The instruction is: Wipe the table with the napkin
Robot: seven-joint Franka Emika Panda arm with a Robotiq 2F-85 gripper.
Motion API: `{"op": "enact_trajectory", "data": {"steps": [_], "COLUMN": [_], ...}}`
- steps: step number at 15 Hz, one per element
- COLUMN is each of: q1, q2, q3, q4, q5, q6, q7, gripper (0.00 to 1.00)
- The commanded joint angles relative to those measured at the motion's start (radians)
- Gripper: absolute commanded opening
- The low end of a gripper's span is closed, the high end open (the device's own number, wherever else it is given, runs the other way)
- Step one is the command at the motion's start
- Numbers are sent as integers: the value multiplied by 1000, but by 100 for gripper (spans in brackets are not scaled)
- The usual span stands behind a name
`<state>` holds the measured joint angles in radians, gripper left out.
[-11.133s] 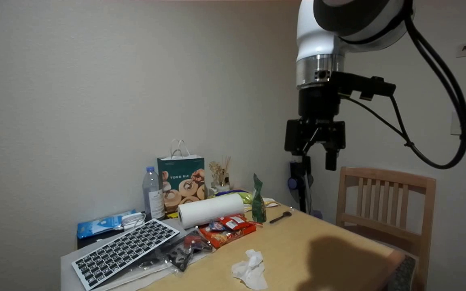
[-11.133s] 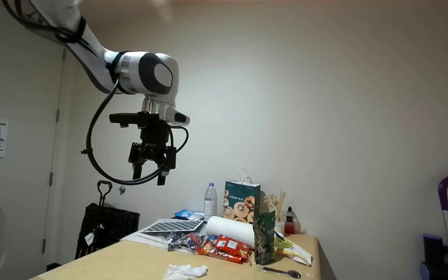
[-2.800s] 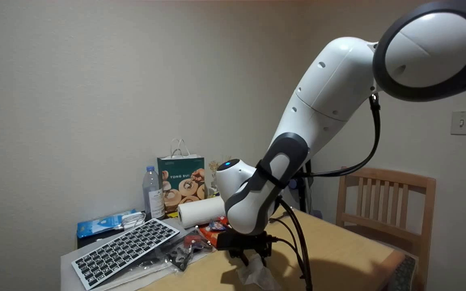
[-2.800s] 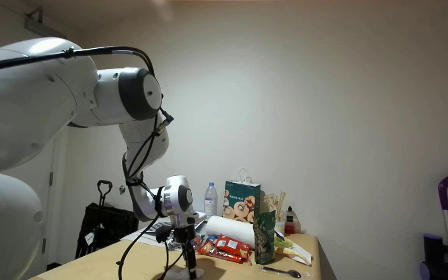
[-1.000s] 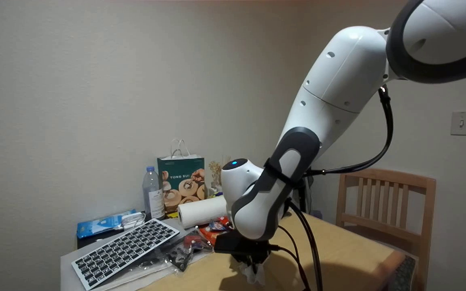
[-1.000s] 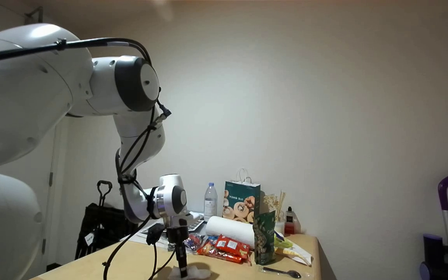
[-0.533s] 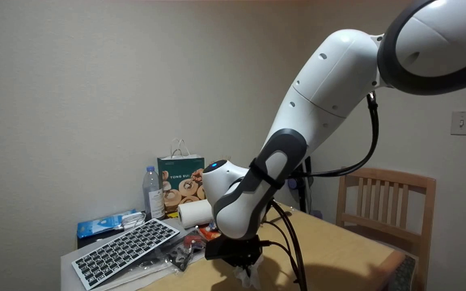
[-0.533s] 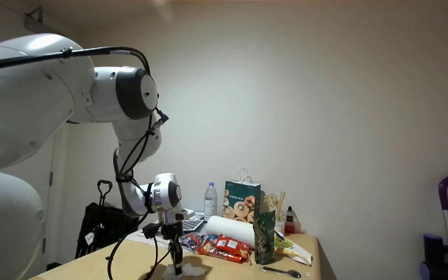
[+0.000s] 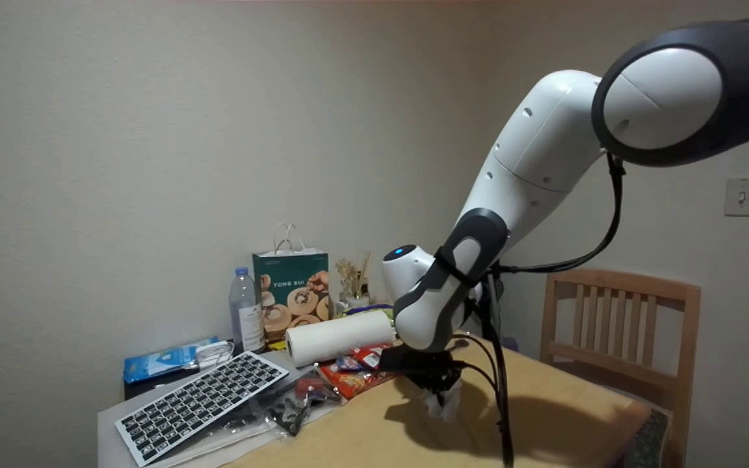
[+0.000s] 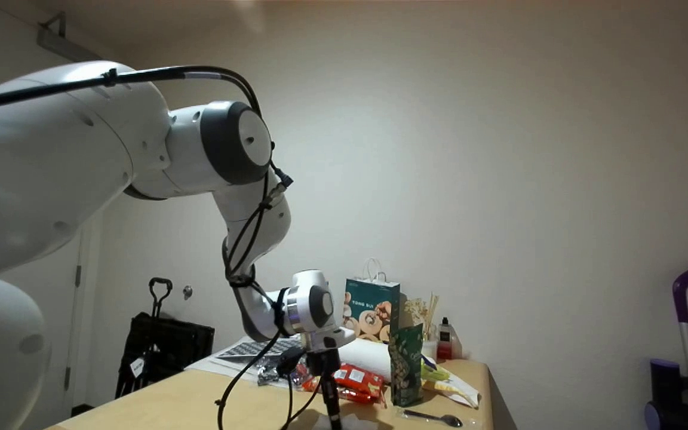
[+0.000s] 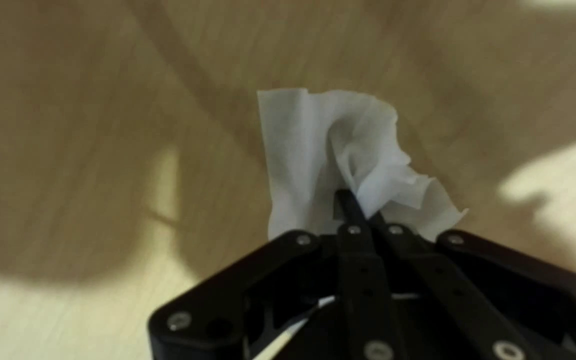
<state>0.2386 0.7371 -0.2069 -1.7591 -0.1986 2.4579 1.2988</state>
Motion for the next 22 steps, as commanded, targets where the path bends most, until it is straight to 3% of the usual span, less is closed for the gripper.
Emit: {"op": "enact_trajectory", "data": {"steps": [1,3,8,15,16,18,22], "q1": [-32,-70,-90,-276,-243,-271,-247], "q2": [2,4,30,94,68,75,59], "q3": [-6,-11,-15,-60,-60,-63,-44], "q4": [0,0,45,164,121,133,113], "q5": [20,43,68,219,174,179,171], "q6": [12,23,-23,-142,-104,-106,-123], "q7": [0,-2,20,55,26,20,-20], "gripper": [1,1,0,0,0,1,0]}}
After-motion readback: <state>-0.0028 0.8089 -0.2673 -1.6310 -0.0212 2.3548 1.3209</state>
